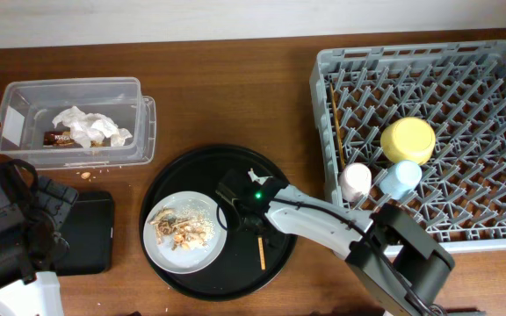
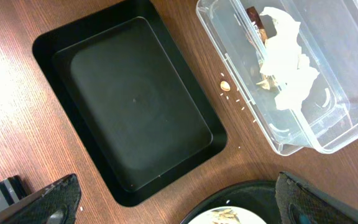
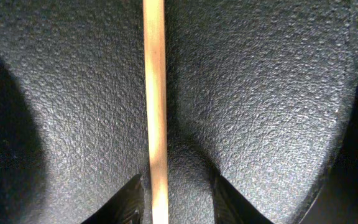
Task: Sort waste into correct bins and load items into the dishwasher rack
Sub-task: 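Return the right gripper to the tray and grasp the second chopstick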
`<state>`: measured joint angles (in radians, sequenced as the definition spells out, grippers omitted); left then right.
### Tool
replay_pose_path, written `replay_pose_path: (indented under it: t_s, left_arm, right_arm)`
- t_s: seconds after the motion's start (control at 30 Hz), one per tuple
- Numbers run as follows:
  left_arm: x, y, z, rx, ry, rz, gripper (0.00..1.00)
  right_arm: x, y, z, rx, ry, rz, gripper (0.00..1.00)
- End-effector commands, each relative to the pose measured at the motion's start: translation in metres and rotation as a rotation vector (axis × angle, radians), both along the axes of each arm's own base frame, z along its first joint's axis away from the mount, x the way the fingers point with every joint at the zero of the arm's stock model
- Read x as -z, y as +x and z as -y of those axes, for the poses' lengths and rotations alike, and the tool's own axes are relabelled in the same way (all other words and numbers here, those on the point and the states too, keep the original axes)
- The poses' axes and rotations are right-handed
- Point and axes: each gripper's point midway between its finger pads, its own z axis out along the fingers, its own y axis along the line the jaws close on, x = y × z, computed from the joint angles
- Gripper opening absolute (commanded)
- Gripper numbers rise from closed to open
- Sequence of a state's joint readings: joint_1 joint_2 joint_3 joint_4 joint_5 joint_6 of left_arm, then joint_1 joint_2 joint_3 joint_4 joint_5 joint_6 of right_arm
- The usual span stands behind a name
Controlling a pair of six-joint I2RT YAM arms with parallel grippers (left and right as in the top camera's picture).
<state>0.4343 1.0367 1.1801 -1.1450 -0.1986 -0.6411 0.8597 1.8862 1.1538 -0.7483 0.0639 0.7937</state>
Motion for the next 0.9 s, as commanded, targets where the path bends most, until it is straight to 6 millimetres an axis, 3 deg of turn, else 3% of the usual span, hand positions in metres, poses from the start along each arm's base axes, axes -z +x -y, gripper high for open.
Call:
replay_pose_path:
  t_s: [0.0, 0.13, 0.27, 0.4, 0.6, 0.7, 0.8, 0.87]
  left_arm:
    - [-0.002, -0.001, -0.001, -0.008, 0.002, 0.006, 0.99]
    - [-0.002, -0.001, -0.001, -0.008, 0.002, 0.006, 0.99]
    - [-0.002, -0.001, -0.001, -0.008, 0.002, 0.006, 0.99]
    - [-0.002, -0.001, -0.001, -0.008, 0.002, 0.006, 0.99]
    - [-0.002, -0.001, -0.001, -0.008, 0.002, 0.006, 0.99]
    - [-0.002, -0.001, -0.001, -0.008, 0.002, 0.006, 0.99]
    - [-0.002, -0.001, -0.001, -0.008, 0.002, 0.006, 0.99]
    - [-0.002, -0.001, -0.001, -0.008, 0.002, 0.006, 0.99]
  right_arm:
    - [0.014, -0.009, 0.011, 0.028, -0.075, -0.017, 0.34]
    - [0.013, -0.011, 0.015, 0.050, -0.091, -0.025, 0.33]
    - [0.013, -0.011, 0.017, 0.061, -0.096, -0.026, 0.26]
    - [-0.002, -0.007, 0.012, 0.061, -0.102, -0.030, 0.20]
    - [-0.005, -0.006, 0.011, 0.061, -0.100, -0.030, 0.04]
    - [-0.005, -0.006, 0.011, 0.061, -0.101, -0.029, 0.04]
    - [-0.005, -0.004, 0.009, 0.061, -0.094, -0.023, 0.38]
    - [-0.004, -0.004, 0.011, 0.061, -0.102, -0.020, 0.44]
